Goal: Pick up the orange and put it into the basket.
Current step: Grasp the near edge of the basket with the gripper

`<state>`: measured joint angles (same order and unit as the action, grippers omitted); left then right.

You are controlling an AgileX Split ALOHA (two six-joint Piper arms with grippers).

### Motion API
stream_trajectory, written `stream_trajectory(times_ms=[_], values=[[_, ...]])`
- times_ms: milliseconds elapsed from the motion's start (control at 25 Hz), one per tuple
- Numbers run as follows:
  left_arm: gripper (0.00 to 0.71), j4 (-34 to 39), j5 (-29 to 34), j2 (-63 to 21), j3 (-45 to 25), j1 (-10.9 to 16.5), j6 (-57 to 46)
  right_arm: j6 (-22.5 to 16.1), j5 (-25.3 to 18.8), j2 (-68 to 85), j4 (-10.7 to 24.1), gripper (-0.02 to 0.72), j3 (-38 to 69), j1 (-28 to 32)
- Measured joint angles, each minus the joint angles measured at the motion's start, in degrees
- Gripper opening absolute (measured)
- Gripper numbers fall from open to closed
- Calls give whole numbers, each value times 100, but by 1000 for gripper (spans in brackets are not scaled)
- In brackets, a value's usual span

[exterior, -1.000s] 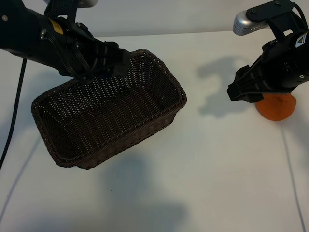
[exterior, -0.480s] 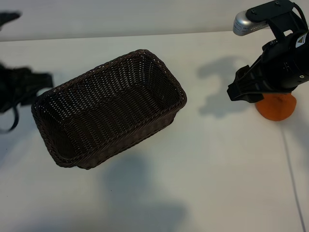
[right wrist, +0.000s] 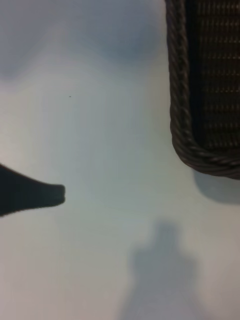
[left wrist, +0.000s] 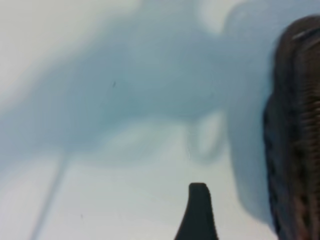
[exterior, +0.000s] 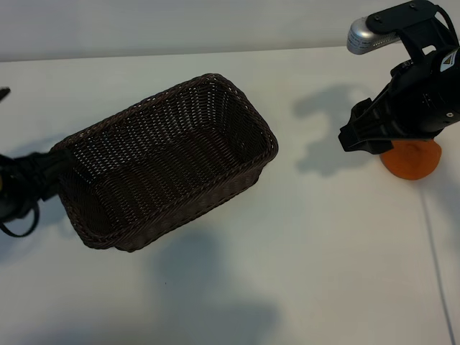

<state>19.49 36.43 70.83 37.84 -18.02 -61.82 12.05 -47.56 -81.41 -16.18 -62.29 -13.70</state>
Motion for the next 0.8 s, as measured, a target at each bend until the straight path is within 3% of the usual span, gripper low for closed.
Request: stream_trajectory(times_ms=[160, 280, 800], values=[[592, -606, -585, 409, -27, 251, 594, 5, 0, 0, -6, 585, 0, 0], [592, -877, -909, 681, -27, 292, 879, 23, -5, 0, -11, 585, 0, 0], [592, -957, -1732, 1744, -27, 299, 941, 36, -34, 0, -16, 585, 0, 0]])
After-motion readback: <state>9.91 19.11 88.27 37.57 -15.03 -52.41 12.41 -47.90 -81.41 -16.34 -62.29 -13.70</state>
